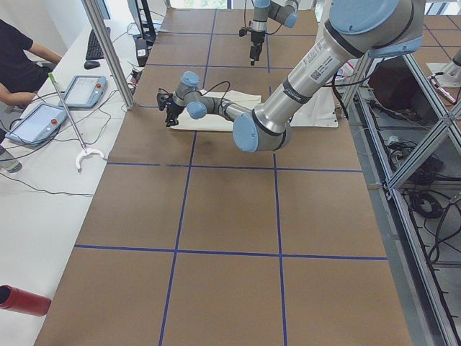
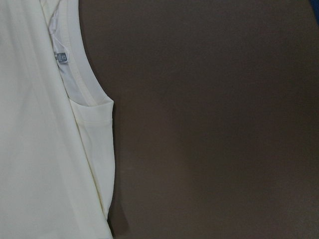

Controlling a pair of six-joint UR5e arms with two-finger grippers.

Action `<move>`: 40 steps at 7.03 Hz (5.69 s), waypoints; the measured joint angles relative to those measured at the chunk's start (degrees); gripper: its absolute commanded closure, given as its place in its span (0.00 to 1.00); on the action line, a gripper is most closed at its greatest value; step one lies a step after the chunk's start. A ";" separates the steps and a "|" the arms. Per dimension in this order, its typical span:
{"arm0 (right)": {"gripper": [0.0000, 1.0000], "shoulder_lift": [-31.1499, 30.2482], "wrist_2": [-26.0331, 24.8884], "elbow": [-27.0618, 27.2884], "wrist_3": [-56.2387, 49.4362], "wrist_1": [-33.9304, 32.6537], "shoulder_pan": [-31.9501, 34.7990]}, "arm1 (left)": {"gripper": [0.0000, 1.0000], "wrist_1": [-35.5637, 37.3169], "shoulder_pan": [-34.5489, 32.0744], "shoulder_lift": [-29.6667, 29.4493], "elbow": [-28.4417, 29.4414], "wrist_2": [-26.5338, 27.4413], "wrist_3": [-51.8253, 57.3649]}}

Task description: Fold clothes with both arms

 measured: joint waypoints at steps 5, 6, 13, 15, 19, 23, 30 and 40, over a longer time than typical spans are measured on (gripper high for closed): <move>0.00 15.10 -5.38 -8.16 -8.78 -15.71 -1.94 | 0.00 15.98 -1.96 19.47 -38.13 -14.85 5.26; 0.00 20.54 -6.86 -10.32 -11.00 -22.22 -2.86 | 0.00 20.71 0.38 23.03 -46.46 -15.23 5.40; 0.00 31.55 -10.52 -20.64 -27.59 -28.50 -10.74 | 0.00 24.06 3.90 31.18 -58.77 -15.83 5.03; 0.00 31.83 -10.55 -22.02 -29.76 -30.09 -10.76 | 0.00 23.92 3.96 31.24 -58.58 -15.86 4.97; 0.00 32.01 -11.14 -22.98 -31.39 -32.25 -10.73 | 0.00 23.54 4.34 31.27 -58.04 -15.86 5.07; 0.00 32.00 -11.20 -23.56 -31.49 -32.70 -10.32 | 0.00 23.48 4.40 31.27 -58.04 -15.82 5.19; 0.00 31.26 -10.84 -22.40 -33.25 -37.81 -7.34 | 0.00 23.44 5.95 31.16 -57.98 -15.67 4.77; 0.00 33.28 -10.13 -20.02 -41.88 -35.67 0.73 | 0.00 22.87 7.62 31.20 -57.48 -15.78 2.30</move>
